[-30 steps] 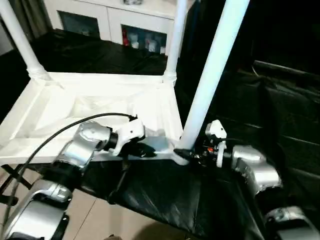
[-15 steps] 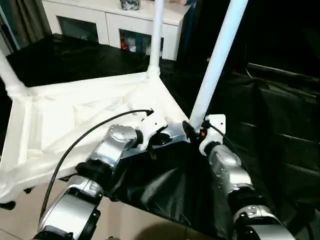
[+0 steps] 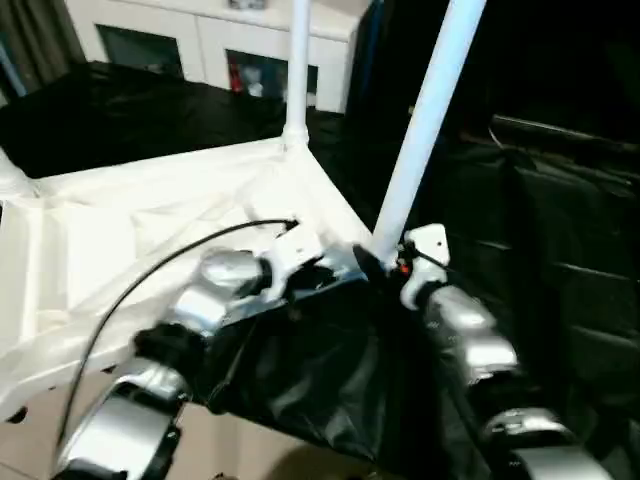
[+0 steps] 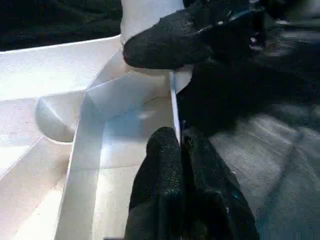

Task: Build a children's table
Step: Rotate leg to tighten

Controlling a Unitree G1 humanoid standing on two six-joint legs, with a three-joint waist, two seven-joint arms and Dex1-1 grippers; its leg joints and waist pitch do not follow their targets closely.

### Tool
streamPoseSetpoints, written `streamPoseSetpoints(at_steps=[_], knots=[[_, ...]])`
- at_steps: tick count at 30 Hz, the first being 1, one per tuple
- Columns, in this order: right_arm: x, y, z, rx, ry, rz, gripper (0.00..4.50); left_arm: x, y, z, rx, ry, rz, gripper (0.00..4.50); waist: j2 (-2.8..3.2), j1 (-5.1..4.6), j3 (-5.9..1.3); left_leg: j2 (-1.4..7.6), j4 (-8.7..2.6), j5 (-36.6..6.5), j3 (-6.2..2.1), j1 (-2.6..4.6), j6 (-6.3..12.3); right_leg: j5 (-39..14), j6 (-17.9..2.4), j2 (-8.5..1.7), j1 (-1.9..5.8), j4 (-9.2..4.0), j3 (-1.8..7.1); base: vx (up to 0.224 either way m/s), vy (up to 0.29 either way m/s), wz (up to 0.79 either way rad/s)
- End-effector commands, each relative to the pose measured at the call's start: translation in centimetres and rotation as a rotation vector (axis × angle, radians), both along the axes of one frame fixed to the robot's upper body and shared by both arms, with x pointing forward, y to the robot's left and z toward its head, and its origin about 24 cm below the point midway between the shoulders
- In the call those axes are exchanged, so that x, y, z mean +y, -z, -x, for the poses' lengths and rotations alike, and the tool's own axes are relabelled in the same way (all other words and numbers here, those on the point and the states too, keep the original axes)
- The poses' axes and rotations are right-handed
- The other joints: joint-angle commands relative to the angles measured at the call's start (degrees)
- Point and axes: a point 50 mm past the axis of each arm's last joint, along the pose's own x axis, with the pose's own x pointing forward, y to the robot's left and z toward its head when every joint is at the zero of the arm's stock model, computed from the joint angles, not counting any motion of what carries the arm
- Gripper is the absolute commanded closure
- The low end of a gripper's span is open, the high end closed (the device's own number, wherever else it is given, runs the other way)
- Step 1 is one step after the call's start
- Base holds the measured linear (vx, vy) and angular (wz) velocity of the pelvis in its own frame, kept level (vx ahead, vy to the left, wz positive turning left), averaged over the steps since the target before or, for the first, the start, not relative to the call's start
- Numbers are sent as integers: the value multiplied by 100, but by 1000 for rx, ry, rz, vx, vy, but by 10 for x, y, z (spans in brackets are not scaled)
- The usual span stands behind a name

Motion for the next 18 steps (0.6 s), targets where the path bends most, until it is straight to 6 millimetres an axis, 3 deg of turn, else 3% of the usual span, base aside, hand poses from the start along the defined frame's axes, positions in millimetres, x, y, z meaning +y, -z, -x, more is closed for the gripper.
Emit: streamPoseSetpoints(at_steps=[1, 3, 5, 7, 8, 18], knots=[[5, -13, -4, -46, -117, 18, 79, -2, 8, 11, 64, 98, -4, 450, -3, -29, -365, 41, -305, -549, 62, -89, 440, -358, -1338, -381, 350, -287, 283, 0, 0, 0], [0, -20, -4, -51, -233, 27, 79, 7, 9, 12, 69, 128, -41, 450, -74, -26, -359, 40, -292, -477, 71, -81, 594, -302, -1414, -398, 357, -266, 281, 0, 0, 0], [-3, -25, -3, -44, -323, 18, 79, 16, 9, 14, 70, 153, -84, 450, -25, -6, -348, 63, -293, -481, 68, -56, 663, -324, -1429, -406, 342, -259, 288, 0, 0, 0], [-5, -27, -1, -34, -376, 17, 93, 22, 8, 14, 71, 160, -95, 450, -25, -5, -345, 72, -298, -486, 66, -48, 643, -329, -1449, -407, 345, -257, 282, 0, 0, 0], [-6, -28, 1, -21, -433, 17, 105, 27, 7, 14, 72, 165, -101, 450, -55, -2, -351, 72, -297, -498, 64, -45, 643, -351, -1456, -407, 357, -247, 277, 0, 0, 0], [-8, -21, 13, 65, -616, 46, 191, 43, 5, 17, 90, 179, -126, 450, -55, 50, -329, 77, -292, -672, 75, -39, 400, -929, -1299, -410, 331, -289, 279, 0, 0, 0]])
